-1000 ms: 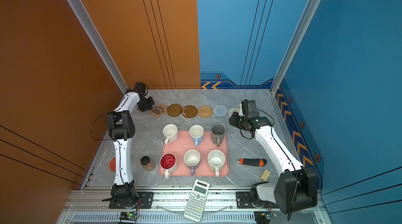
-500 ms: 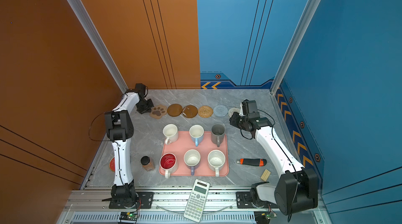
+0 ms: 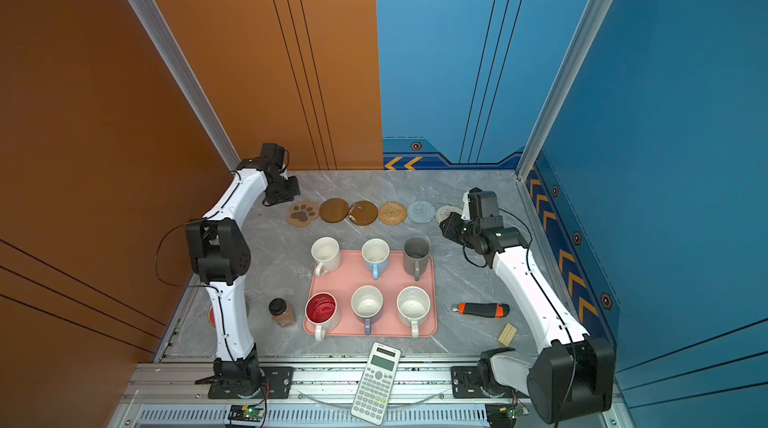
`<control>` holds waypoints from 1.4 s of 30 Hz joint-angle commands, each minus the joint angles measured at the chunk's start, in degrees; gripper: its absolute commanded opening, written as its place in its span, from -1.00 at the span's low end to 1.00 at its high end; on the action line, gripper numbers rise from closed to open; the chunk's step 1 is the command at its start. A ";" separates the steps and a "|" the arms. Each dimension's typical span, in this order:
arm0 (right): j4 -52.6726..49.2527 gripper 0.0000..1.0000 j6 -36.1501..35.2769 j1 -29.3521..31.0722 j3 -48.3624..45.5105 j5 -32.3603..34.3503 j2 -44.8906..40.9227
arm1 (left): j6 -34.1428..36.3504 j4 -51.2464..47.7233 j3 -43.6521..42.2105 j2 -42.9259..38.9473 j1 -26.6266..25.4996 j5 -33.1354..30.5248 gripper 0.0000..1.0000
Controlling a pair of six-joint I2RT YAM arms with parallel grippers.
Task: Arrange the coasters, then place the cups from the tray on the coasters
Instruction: 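Swing the left arm over the tray while the right gripper reaches the grey mug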
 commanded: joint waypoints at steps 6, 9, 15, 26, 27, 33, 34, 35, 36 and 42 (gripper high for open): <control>-3.64 -0.32 -2.87 -0.12 -1.00 0.16 -5.46 | 6.61 3.76 -6.87 -9.81 -11.70 -0.35 -1.00; -4.15 -0.25 -3.44 0.21 -1.93 0.84 -7.41 | 6.63 7.38 -11.15 -14.10 -15.64 -0.64 -0.99; -6.20 -0.09 -6.06 1.85 -2.88 2.77 -10.39 | 5.02 19.62 -23.49 -27.05 -22.73 -2.22 -0.89; -10.13 -0.01 -10.54 11.40 -2.51 12.33 -13.74 | 6.80 33.75 -41.35 -46.39 -39.70 -23.27 -0.21; -10.72 -0.01 -10.92 12.35 -2.25 13.55 -13.94 | 6.43 35.06 -43.58 -47.82 -40.81 -24.29 -0.16; -12.92 -0.04 -12.49 17.98 -1.94 19.68 -15.69 | 6.30 46.78 -58.78 -56.97 -44.00 -28.56 0.02; -13.33 -0.04 -11.98 18.88 -2.12 20.69 -15.85 | 6.20 47.48 -60.40 -58.31 -44.13 -28.83 0.03; -13.70 -0.07 -11.18 19.53 -2.34 21.59 -16.00 | 6.20 48.11 -61.75 -59.55 -44.22 -28.92 0.04; -13.87 -0.09 -9.96 20.14 -2.71 22.13 -16.17 | 6.36 48.97 -63.34 -60.82 -44.19 -29.22 0.07; -15.60 -0.09 -7.68 23.01 -2.60 19.80 -15.41 | 8.27 52.25 -69.60 -66.44 -44.18 -31.79 0.15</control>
